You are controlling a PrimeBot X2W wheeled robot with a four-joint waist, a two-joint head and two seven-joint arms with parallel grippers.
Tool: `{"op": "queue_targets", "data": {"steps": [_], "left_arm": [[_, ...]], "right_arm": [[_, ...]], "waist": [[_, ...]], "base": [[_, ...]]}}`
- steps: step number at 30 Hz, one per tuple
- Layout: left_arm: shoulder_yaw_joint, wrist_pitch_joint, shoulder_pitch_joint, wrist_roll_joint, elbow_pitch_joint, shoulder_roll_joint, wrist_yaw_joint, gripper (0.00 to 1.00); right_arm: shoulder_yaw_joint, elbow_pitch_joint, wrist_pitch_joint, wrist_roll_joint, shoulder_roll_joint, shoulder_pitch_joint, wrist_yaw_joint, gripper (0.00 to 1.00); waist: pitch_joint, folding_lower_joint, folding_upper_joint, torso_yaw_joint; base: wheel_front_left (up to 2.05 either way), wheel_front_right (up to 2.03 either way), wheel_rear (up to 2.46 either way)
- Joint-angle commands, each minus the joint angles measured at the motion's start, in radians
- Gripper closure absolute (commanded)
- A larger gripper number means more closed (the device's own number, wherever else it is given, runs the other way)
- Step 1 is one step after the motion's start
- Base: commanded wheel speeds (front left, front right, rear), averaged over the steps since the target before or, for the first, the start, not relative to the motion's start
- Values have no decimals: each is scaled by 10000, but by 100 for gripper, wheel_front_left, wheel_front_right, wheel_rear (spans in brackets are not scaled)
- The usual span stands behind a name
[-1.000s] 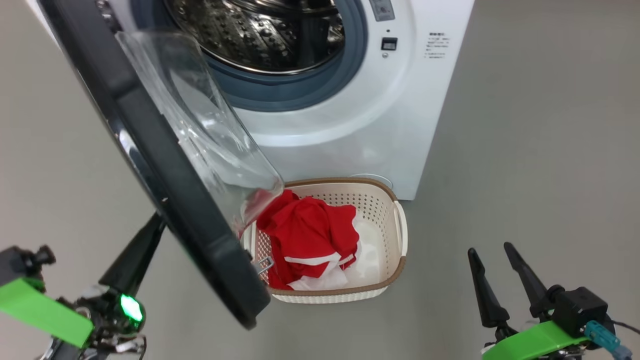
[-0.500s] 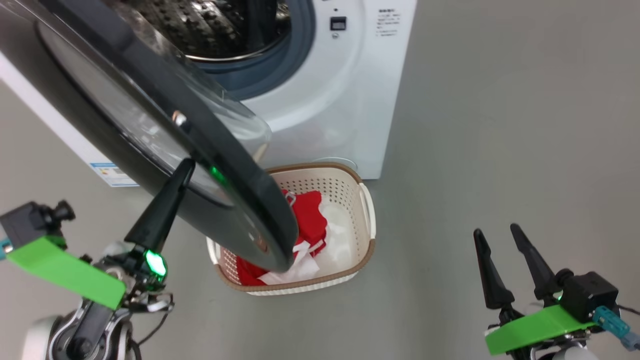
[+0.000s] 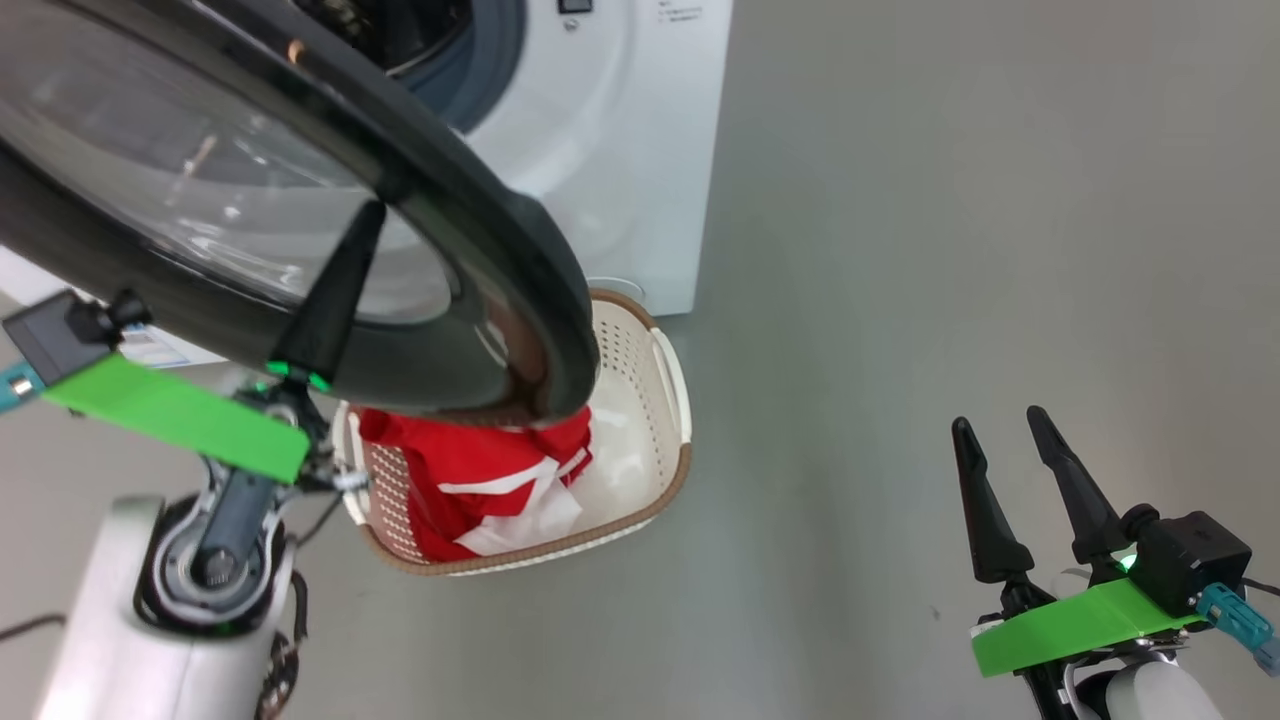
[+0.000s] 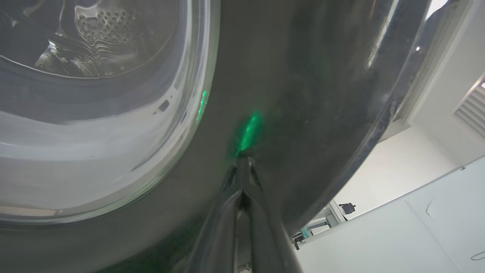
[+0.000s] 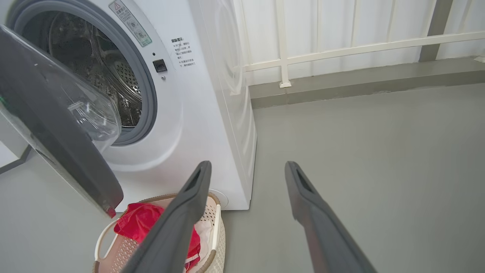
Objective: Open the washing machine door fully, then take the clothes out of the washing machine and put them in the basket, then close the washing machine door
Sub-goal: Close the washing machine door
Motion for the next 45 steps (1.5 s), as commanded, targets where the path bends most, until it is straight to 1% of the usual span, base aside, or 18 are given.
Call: {"op": "queue_targets", "data": {"steps": [1, 5, 10, 15, 22, 26, 32, 36, 45], "left_arm": [[184, -251, -570, 63, -82, 362, -60, 100], [-200, -1157, -1274, 140, 596, 712, -60, 100], [-724, -2040, -1995, 123, 1417, 1143, -60, 100], [-1275, -2667, -2595, 89, 2203, 1566, -60, 100], [-1889, -3397, -3323, -66, 3426, 1983, -60, 100], [-2162, -3687, -3637, -210, 3899, 2141, -60, 100], [-2395, -3972, -3815, -409, 4146, 2250, -60, 100], [-2555, -4114, -3771, -571, 4073, 2301, -60, 100], [-2880, -4310, -2768, -650, 3539, 2306, -60, 100]], "right_arm": [[191, -280, -63, 172, -79, -339, 63, 0], [223, -282, -63, 252, -79, -392, 63, 0], [335, -276, -63, 374, -79, -429, 63, 0], [437, -273, -63, 438, -79, -400, 63, 0], [647, -231, -63, 451, -79, -359, 63, 0], [801, -231, -63, 478, -79, -388, 63, 0], [846, -275, -63, 534, -79, -363, 63, 0], [764, -301, -63, 544, -79, -327, 63, 0], [501, -263, -63, 372, -79, -176, 63, 0]], "waist": [[257, 0, -1, -252], [390, 0, -1, -496], [438, 0, -1, -808], [406, 0, -1, -1057], [304, 0, -1, -1428], [302, 0, -1, -1609], [333, 0, -1, -1702], [364, 0, -1, -1637], [136, 0, -1, -1221]], "base": [[0, 0, 0], [0, 0, 0], [0, 0, 0], [0, 0, 0], [0, 0, 0], [0, 0, 0], [0, 0, 0], [0, 0, 0], [0, 0, 0]]}}
